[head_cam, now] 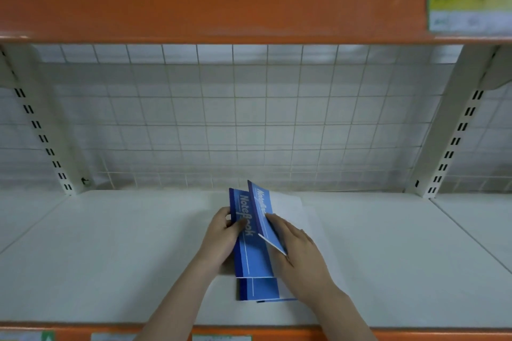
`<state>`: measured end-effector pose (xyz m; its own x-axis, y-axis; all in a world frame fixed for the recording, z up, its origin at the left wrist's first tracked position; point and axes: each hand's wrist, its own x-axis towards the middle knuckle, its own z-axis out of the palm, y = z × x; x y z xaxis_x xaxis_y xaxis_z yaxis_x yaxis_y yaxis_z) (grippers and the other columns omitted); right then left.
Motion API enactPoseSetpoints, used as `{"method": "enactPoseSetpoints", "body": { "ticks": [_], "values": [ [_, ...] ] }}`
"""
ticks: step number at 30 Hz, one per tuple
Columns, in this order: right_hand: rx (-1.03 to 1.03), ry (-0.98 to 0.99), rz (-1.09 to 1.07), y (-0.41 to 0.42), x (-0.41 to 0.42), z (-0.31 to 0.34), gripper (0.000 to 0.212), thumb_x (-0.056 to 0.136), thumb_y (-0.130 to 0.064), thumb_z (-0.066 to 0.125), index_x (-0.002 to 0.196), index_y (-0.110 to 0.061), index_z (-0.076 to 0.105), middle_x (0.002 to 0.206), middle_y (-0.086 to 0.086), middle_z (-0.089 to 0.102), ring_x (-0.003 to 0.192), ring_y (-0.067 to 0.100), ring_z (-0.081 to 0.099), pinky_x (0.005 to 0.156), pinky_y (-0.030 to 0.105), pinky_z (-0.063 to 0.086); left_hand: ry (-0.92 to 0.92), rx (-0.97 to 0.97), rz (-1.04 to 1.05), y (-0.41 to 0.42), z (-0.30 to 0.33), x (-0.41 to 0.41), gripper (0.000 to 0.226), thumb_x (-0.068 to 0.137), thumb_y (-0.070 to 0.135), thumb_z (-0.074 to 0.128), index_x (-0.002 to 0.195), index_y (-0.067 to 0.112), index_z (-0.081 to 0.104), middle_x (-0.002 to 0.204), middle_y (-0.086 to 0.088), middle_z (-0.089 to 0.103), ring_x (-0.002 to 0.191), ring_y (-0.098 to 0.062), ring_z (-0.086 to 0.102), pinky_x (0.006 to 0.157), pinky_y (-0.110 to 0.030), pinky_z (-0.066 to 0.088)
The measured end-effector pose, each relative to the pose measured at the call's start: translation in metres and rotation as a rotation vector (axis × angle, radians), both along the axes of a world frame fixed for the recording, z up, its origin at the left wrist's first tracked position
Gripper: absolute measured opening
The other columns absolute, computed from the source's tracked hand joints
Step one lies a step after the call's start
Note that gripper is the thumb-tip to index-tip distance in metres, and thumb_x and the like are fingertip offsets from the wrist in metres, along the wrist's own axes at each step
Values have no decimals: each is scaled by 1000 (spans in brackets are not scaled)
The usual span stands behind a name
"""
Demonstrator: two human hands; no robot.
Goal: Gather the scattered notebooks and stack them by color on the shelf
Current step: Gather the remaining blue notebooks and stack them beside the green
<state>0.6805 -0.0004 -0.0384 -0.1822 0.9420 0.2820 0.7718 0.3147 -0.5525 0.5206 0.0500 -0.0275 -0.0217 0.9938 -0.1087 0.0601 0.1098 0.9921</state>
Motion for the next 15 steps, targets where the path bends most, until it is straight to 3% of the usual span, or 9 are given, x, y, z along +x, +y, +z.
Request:
{"method": "enactPoseSetpoints", "body": {
  "ticks": [3,6,10,13,15],
  "values": [
    [15,-103,74,-5,-3,0,54,97,-37,36,149,-35,18,154,-16,24,138,3,26,114,23,20,-84,0,-9,2,1,0,24,99,19,48,121,11,55,109,-16,67,98,-35,66,91,-53,51],
    [0,-185,98,-6,-6,-1,59,97,-53,31,150,-36,10,157,-18,13,143,0,12,118,29,12,-133,-2,-31,2,2,1,26,101,19,42,120,10,58,105,-14,70,94,-31,67,89,-46,52],
    [-34,-144,96,-8,-5,0,74,84,-75,21,149,-41,9,156,-22,9,143,-3,6,119,30,9,-161,10,-57,2,1,0,26,101,17,41,116,12,62,99,-8,73,90,-27,69,90,-45,53],
    [-38,-143,102,-8,-5,0,95,69,-89,17,150,-41,4,154,-27,-1,140,-8,-3,119,29,3,-184,18,-65,4,-1,-1,25,101,18,40,112,15,63,95,-5,74,83,-21,71,73,-33,56],
    [-31,-173,101,-7,-6,0,95,72,-86,30,150,-40,1,150,-29,-7,137,-10,-7,118,26,1,-249,-4,-64,5,-1,0,25,101,19,40,109,13,63,89,-4,75,76,-18,71,62,-27,56]
  ]
}}
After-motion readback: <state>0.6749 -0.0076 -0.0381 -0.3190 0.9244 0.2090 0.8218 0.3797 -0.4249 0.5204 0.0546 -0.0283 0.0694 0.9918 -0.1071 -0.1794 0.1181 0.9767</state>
